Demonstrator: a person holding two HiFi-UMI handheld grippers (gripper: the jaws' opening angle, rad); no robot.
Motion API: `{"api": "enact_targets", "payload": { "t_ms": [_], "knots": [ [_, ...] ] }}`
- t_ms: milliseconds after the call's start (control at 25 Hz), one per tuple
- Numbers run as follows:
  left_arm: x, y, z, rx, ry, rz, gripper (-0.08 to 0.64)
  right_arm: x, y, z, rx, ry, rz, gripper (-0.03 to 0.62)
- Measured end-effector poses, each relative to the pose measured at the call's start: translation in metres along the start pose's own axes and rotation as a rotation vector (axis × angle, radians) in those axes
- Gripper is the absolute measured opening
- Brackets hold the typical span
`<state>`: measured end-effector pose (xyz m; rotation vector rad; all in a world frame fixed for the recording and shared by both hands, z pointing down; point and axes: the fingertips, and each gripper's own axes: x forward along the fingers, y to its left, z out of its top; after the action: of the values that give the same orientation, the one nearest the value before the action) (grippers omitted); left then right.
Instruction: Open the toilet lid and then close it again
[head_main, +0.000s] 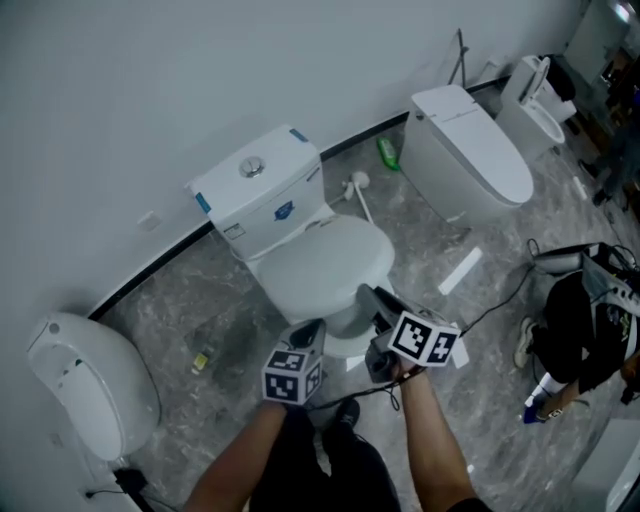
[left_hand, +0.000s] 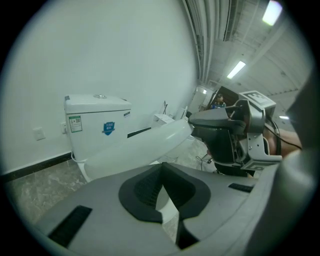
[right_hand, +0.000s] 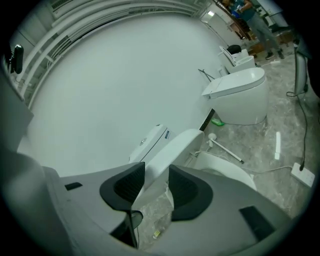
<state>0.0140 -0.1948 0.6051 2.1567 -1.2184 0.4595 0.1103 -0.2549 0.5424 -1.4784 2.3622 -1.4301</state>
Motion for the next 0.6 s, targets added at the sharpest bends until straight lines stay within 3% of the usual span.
{"api": "enact_targets", "payload": {
  "t_ms": [600],
  "knots": [
    [-0.025, 0.059, 0.066, 0.045, 0.031, 0.035, 0.006, 0.074, 0.080, 0.073, -0.079, -0.014, 0.003, 0.143]
  ]
}}
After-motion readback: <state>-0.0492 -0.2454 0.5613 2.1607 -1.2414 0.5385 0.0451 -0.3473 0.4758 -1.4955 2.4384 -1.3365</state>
